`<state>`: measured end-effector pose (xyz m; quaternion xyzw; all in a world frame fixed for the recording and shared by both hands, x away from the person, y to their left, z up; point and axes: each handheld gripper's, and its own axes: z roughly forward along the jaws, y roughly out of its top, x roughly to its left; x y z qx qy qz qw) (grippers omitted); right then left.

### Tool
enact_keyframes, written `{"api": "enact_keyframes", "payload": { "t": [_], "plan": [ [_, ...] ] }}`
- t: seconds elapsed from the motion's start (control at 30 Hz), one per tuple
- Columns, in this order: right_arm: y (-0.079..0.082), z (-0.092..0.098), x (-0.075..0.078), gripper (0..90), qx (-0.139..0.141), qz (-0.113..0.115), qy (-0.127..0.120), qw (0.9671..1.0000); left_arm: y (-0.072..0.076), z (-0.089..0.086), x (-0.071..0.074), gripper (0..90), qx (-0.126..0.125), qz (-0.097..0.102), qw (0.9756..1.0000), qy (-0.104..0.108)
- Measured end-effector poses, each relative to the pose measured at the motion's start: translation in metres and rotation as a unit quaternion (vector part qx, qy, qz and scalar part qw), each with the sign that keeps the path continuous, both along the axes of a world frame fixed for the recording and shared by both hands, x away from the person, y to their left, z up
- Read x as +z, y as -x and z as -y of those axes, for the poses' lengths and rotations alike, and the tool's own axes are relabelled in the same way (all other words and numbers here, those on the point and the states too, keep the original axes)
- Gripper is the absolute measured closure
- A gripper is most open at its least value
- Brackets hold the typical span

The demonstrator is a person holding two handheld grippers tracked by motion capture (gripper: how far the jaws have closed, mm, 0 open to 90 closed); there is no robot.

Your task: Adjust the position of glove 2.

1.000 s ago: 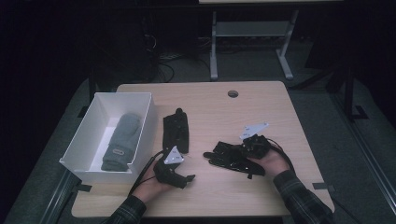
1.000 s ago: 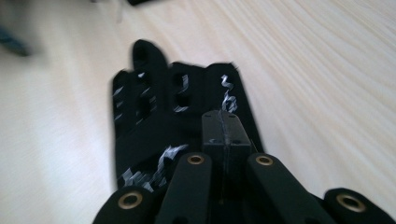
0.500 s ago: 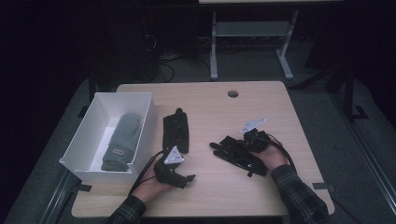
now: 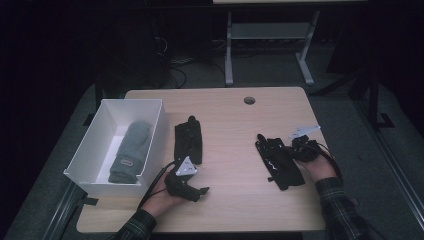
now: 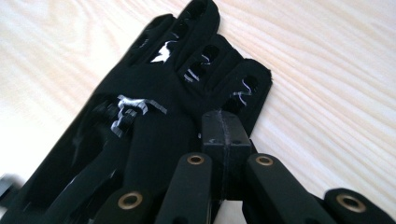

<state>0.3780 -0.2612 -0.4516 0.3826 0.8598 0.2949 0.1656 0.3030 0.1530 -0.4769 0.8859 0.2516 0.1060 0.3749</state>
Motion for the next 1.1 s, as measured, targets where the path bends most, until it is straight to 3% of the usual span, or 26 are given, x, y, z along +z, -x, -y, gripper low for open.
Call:
{"api": "enact_keyframes", "payload": {
  "t": [0.13, 0.27, 0.53, 0.83, 0.93, 1.03, 1.1],
  "plan": [
    [0.017, 0.008, 0.003, 90.0, 0.023, -0.002, -0.017, 0.9996, 0.000, 0.000, 0.000, 12.7, 0.000, 0.000, 1.0000, 0.000],
    [0.023, 0.008, -0.006, 90.0, 0.037, -0.022, -0.006, 0.9991, 0.000, 0.000, 0.000, 12.7, -0.001, 0.000, 1.0000, -0.001],
    [0.031, -0.017, -0.008, 90.0, 0.077, -0.019, 0.007, 0.9968, 0.000, 0.000, 0.000, 12.7, -0.001, 0.000, 1.0000, -0.001],
    [0.062, -0.042, -0.007, 90.0, 0.122, -0.025, 0.008, 0.9921, 0.000, 0.000, 0.000, 12.7, 0.000, 0.002, 1.0000, 0.001],
    [0.071, -0.047, -0.007, 90.0, 0.130, -0.030, -0.003, 0.9911, 0.000, 0.000, 0.000, 12.7, 0.000, 0.002, 1.0000, 0.001],
    [0.074, -0.051, -0.006, 90.0, 0.133, -0.025, 0.002, 0.9908, 0.000, 0.000, 0.000, 12.7, 0.001, 0.002, 1.0000, 0.001],
    [0.075, -0.049, -0.002, 88.4, 0.128, -0.008, -0.010, 0.9916, 0.000, 0.000, 0.000, 12.7, 0.001, 0.002, 1.0000, 0.001]
  ]
}}
